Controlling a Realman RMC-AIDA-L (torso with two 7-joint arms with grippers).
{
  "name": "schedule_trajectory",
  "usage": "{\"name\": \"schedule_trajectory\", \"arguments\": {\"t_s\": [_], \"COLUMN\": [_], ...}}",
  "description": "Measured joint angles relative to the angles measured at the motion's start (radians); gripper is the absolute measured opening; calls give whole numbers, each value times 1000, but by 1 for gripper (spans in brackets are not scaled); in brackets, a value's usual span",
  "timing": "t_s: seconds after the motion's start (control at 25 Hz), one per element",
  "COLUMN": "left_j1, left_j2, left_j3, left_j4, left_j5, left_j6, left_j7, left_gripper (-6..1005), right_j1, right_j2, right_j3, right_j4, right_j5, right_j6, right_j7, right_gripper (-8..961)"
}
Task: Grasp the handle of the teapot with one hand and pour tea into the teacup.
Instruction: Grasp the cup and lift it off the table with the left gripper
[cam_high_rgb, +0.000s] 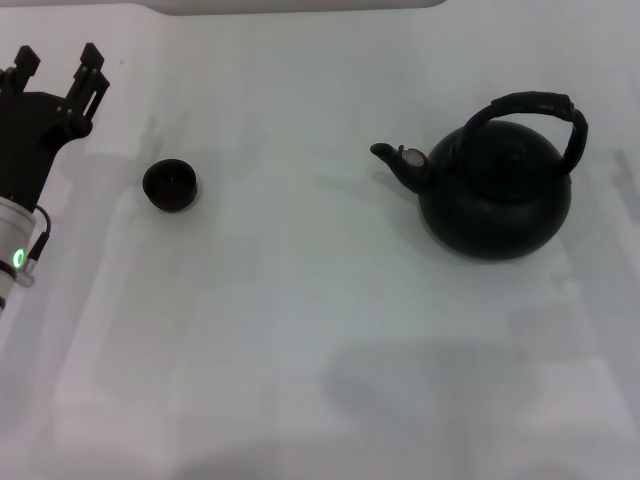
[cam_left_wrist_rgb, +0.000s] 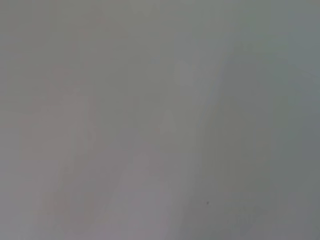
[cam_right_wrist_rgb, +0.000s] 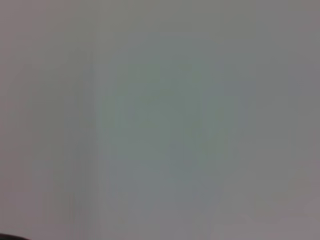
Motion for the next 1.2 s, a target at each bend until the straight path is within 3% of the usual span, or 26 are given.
{"name": "schedule_trajectory", "arguments": {"t_s": [0.8, 1.0, 1.2], "left_j1": [-13, -65, -167], "left_j2": [2, 14, 17], "left_j3": [0, 0, 1], "left_j4": [2, -22, -154], "left_j5": [13, 41, 130], "left_j6": [-14, -72, -163], "left_j7": [-9, -69, -290], "left_gripper": [792, 793, 792], "right_j1": [1, 9, 11], "right_j2": [0, 0, 0], "right_j3": [0, 1, 3], "right_j4": [-1, 2, 1], "right_j5": [5, 5, 5], "right_j6": [13, 13, 16], "right_j7": [0, 1, 1], "right_gripper": [768, 768, 768]}}
